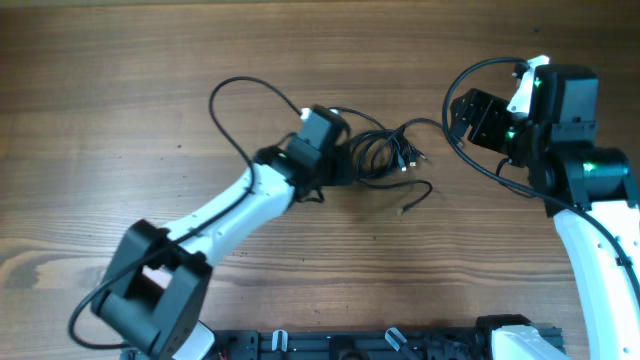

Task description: Untangle cables

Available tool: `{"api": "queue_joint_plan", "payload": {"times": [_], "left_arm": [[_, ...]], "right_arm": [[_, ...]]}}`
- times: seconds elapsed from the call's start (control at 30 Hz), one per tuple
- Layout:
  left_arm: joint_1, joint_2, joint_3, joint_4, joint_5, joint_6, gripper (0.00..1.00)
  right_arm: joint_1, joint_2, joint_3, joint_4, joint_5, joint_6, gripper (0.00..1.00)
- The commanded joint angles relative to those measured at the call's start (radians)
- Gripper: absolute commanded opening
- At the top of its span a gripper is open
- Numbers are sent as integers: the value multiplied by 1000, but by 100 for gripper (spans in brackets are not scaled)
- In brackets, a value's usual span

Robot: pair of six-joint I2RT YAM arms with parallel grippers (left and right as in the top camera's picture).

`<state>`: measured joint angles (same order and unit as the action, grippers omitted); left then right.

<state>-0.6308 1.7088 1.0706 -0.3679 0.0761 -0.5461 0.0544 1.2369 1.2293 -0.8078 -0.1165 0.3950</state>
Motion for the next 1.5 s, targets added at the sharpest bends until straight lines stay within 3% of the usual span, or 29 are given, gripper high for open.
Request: {"api": "queue_joint_plan", "payload": {"times": [0.0, 0.07, 0.2, 0.33, 0.57, 0.77, 0.83, 1.03, 1.17, 1.47], "left_arm": [[-69, 63, 13, 69, -214, 126, 38], [-86, 93, 13, 130, -215, 306, 38], [-96, 138, 13, 176, -119, 675, 49], [-97, 177, 12, 246, -88, 872, 49], [-97, 261, 12, 283, -70, 936, 44], [-98, 278, 12, 226, 121, 935, 33], [-98, 278, 12, 188, 178, 935, 35], [-98, 253, 22, 224, 178, 936, 36], [-99, 176, 43, 265, 178, 934, 41], [-114, 218, 42, 198, 175, 902, 41]], "right_arm": [[-3, 36, 23, -16, -42, -56, 93], [-3, 61, 23, -22, -42, -63, 94], [-2, 105, 23, -29, -43, -63, 94], [-2, 125, 23, -28, -65, -82, 94], [-2, 126, 23, -30, -73, -107, 94], [-2, 126, 23, -32, -88, -111, 94], [-2, 126, 23, -34, -103, -136, 94], [-2, 126, 23, -39, -102, -160, 94], [-2, 126, 23, -31, -102, -159, 94], [-2, 126, 23, -42, -102, -160, 94]]}}
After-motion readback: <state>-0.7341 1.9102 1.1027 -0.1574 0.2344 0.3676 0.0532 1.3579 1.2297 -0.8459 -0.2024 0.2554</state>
